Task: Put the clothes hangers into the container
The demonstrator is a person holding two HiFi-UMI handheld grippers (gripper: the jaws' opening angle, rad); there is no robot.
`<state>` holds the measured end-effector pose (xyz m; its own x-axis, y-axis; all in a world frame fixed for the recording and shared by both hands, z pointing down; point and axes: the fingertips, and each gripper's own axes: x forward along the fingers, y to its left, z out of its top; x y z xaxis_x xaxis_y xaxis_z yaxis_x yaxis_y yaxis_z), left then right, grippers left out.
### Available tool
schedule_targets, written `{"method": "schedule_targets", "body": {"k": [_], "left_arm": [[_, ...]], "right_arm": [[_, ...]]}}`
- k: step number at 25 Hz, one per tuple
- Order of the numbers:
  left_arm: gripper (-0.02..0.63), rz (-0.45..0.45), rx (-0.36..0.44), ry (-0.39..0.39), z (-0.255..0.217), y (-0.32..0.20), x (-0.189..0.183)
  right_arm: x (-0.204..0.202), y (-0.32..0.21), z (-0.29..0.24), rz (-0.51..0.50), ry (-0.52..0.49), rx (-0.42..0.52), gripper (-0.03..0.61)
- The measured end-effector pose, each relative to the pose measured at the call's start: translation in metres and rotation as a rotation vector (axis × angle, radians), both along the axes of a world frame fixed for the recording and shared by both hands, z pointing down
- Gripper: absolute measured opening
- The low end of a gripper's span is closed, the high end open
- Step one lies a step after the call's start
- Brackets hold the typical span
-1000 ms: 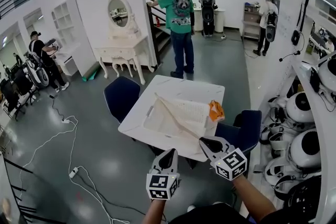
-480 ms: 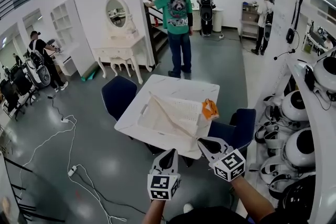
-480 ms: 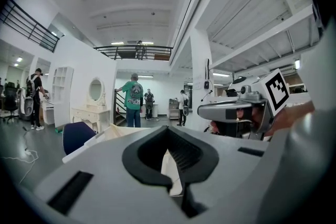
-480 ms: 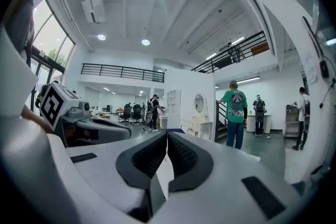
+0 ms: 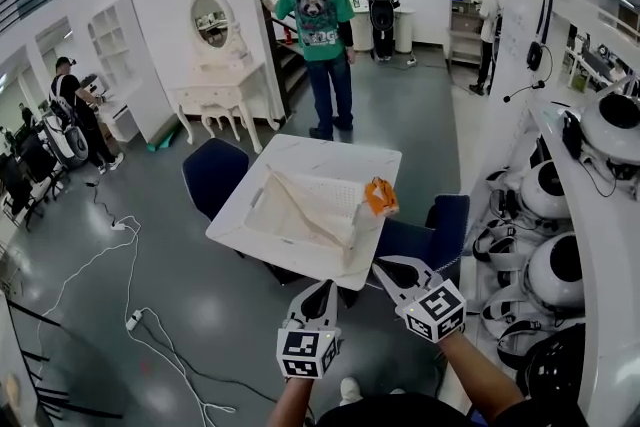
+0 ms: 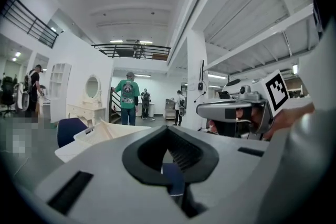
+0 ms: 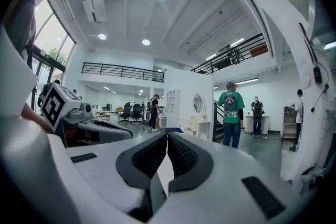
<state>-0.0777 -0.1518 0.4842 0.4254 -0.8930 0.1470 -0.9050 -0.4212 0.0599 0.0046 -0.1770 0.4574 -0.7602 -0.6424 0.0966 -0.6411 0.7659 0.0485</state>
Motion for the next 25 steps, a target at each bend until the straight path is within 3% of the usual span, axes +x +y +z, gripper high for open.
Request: {"method": "schedule_targets", "body": {"k": [5, 25], "left_arm": [[0.005, -0.017, 0.002, 0.033, -0.006, 0.012, 0.009], [0.005, -0.051, 0.023, -0.013, -0.012, 0.046, 0.019]], "right_arm": [[0.015, 0.012, -0.004, -0.001, 0.000, 0.005, 0.021], [0.022, 0.043, -0.006, -0.030, -0.012, 0.016, 0.020]]}}
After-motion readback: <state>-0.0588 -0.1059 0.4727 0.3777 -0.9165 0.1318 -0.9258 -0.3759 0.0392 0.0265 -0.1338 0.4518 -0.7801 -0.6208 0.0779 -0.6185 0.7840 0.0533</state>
